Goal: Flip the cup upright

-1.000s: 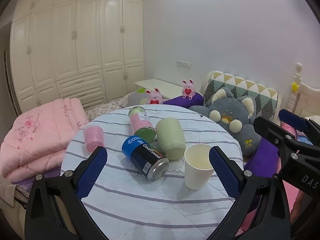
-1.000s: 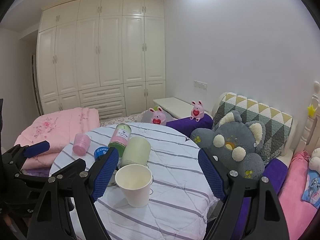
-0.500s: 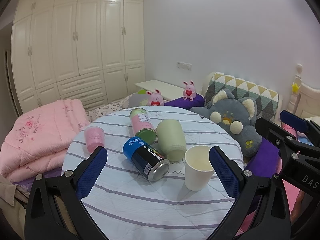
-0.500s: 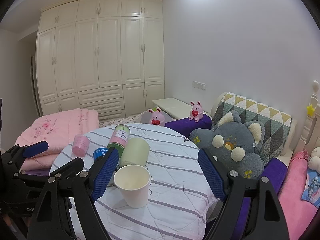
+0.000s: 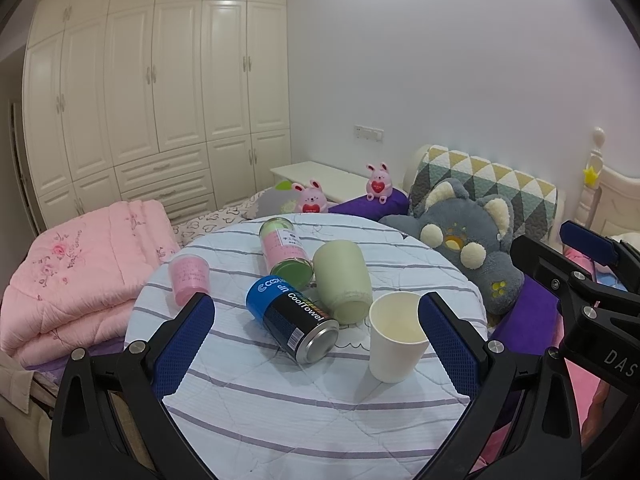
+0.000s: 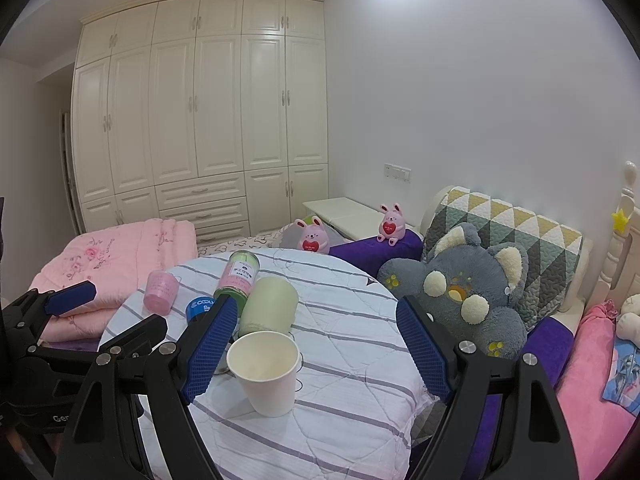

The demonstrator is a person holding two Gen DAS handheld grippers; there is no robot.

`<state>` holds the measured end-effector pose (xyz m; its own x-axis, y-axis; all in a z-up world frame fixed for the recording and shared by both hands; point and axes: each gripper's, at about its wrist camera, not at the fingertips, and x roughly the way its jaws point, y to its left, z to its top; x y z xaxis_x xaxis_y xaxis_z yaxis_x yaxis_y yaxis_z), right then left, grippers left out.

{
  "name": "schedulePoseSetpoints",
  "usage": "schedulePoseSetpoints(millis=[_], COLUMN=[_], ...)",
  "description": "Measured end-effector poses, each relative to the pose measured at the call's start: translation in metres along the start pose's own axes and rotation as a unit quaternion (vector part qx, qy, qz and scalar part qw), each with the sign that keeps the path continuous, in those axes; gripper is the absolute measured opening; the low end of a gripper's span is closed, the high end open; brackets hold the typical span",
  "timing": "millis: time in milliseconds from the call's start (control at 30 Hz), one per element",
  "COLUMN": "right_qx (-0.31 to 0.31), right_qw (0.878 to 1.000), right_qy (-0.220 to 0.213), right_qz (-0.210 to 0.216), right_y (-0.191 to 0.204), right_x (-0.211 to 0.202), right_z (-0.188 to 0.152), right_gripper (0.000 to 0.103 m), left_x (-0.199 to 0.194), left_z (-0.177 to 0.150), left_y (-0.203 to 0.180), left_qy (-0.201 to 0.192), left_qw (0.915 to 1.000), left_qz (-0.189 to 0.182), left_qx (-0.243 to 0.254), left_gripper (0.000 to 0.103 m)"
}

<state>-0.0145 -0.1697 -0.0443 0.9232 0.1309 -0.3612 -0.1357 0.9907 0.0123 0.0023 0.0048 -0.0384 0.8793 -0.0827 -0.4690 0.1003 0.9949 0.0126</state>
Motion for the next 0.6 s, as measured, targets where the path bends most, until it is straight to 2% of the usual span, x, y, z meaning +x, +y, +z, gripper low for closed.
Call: schedulePoseSetpoints(millis=[600], right_qx=[0.0], right_qw=[1.0], right_qy=[0.004], right_qz=[0.001], right_y=[-0.0014], right_x=[0.0005], right_z=[0.0001], right_gripper=[0.083], left_x=[0.0], left_z=[0.0007], left_y=[-0.0006], left_qy=[0.004], left_qw=[1.0], left_qz=[-0.007], left_qx=[0.001], left_gripper=[0.103])
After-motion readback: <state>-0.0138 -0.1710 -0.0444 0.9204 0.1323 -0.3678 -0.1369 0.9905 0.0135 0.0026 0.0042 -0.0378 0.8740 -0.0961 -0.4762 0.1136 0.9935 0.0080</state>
